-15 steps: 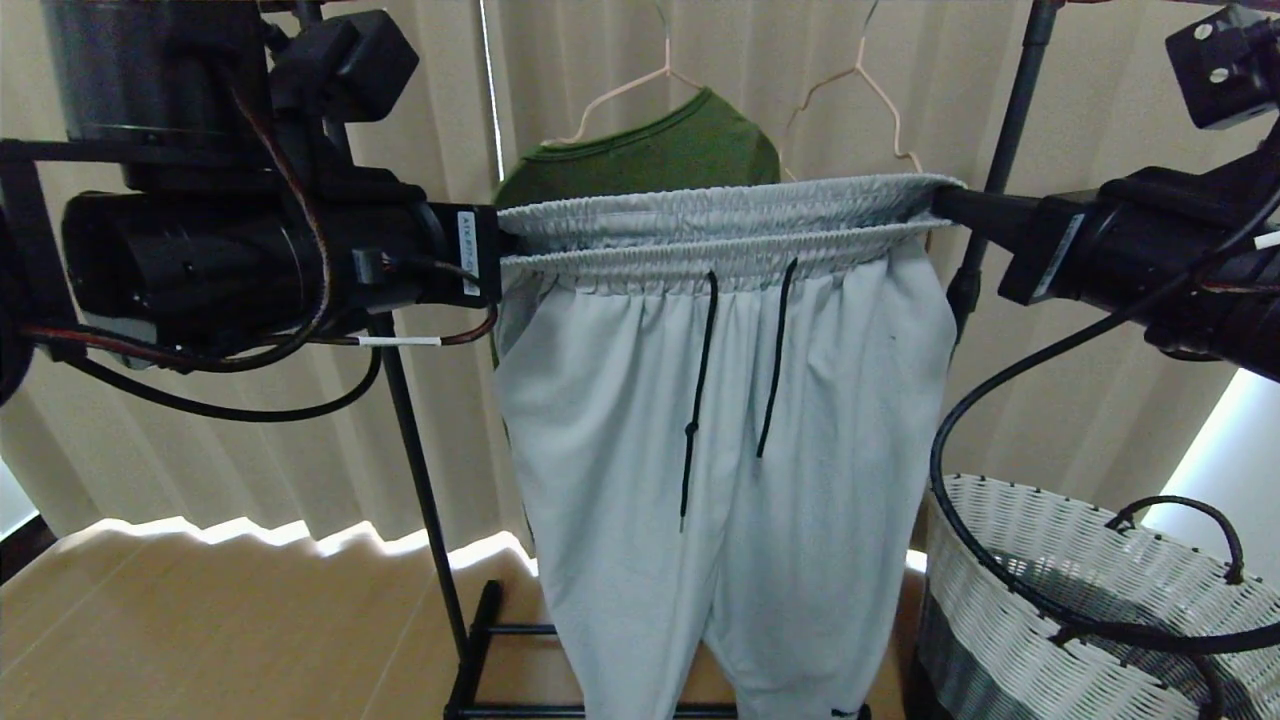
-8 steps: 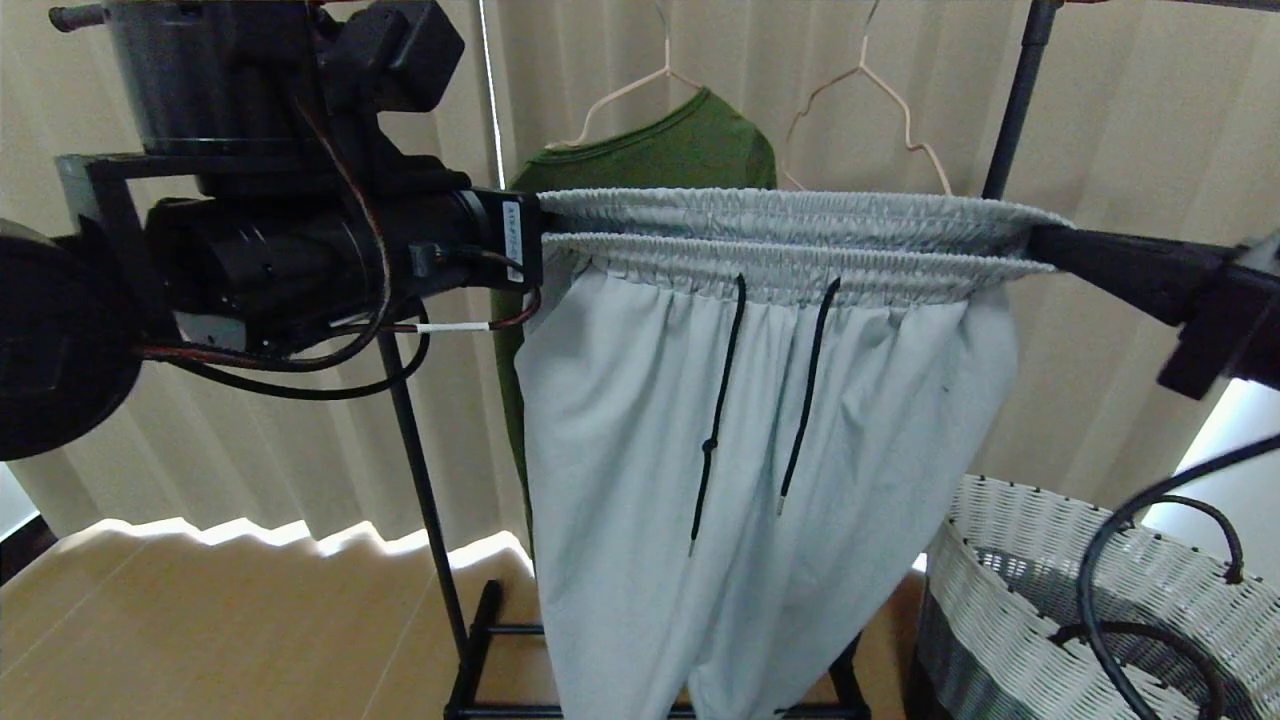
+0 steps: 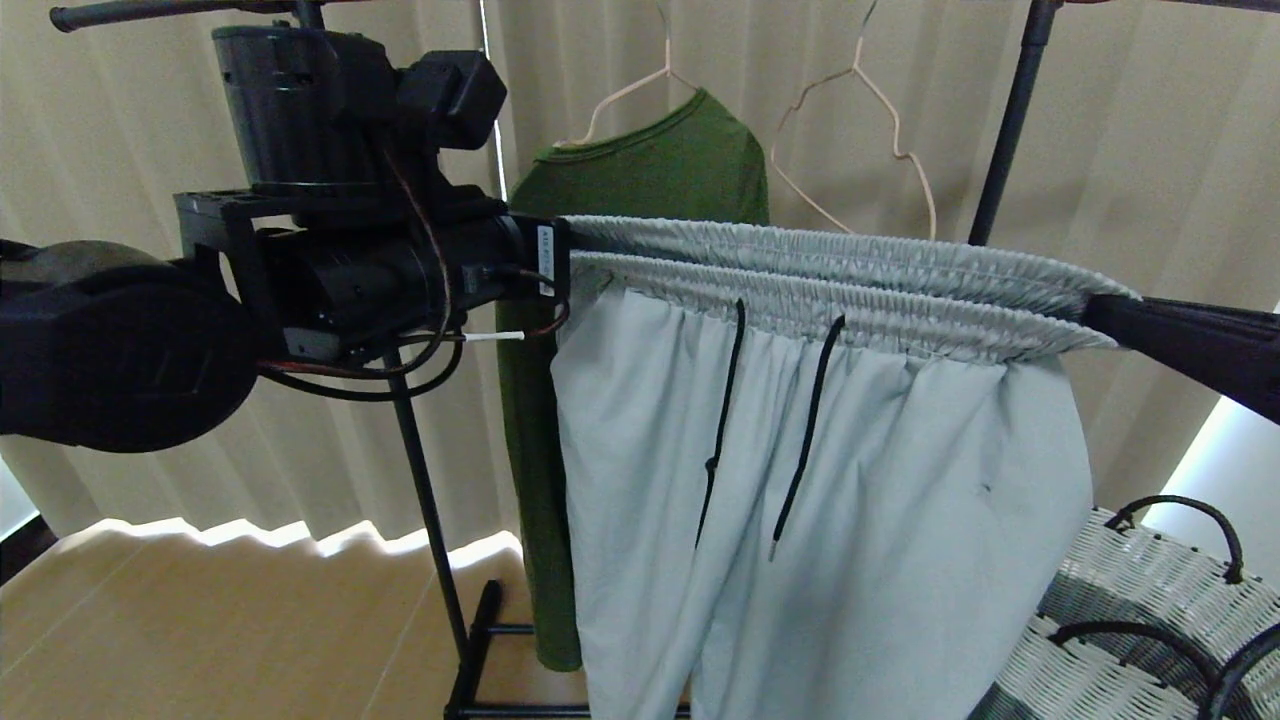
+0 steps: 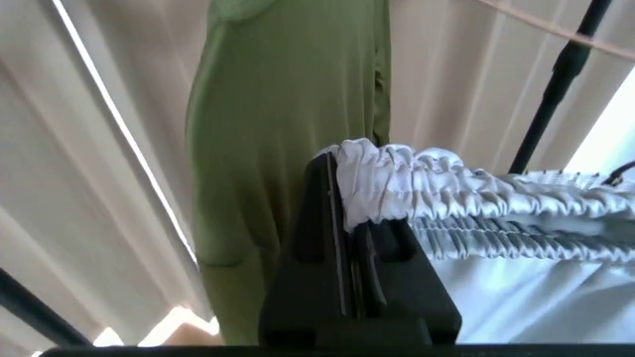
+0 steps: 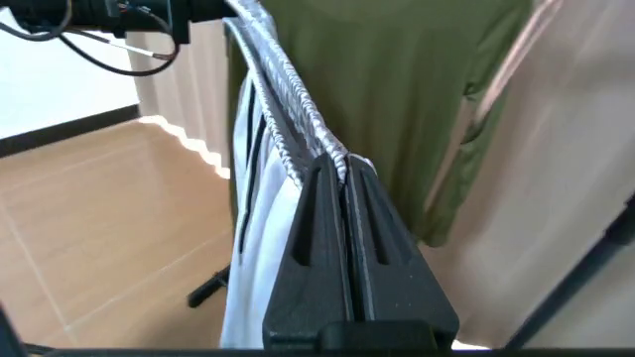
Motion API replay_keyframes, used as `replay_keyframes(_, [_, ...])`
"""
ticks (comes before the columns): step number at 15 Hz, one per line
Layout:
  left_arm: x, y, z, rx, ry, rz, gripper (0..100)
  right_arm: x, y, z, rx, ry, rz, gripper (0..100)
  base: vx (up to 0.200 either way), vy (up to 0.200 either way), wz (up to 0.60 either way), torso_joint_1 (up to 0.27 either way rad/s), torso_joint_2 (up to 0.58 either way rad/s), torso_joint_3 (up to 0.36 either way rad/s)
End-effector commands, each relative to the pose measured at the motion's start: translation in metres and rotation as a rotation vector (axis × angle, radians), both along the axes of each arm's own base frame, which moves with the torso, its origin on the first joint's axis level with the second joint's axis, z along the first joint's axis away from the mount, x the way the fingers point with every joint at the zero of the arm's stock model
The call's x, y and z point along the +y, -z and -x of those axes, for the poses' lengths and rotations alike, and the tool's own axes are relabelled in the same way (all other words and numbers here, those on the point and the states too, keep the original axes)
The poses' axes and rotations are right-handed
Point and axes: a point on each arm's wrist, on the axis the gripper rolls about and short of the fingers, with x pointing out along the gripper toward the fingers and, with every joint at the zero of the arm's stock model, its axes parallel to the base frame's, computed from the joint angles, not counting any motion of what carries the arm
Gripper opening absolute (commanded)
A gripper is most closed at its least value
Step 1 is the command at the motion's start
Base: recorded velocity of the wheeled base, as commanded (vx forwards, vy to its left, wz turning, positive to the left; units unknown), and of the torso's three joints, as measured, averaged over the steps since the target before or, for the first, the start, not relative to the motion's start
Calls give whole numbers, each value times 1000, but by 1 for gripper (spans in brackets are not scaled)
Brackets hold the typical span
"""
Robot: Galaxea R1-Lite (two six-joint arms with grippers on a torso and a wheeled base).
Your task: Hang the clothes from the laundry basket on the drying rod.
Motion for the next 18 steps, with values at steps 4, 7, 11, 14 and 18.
replay_keyframes(4, [23,-3,33,-3,5,-20,0,-8,13,-62,39,183,68,0,0,0,0,0,0,0])
replay_keyframes(7, [40,4,57,4,141,-54,0,1,13,-89,-15,181,42,0,0,0,0,0,0,0])
replay_keyframes(11, [55,1,88,-21,322,-35,0,15,-3,-110,-53,154,-104,0,0,0,0,0,0,0])
replay_keyframes(14, [59,6,103,-13,423,-27,0,26,-8,-122,-53,130,-125,0,0,0,0,0,0,0])
replay_keyframes(18, [59,13,122,-8,479,-27,0,32,-10,-130,-56,122,-127,0,0,0,0,0,0,0])
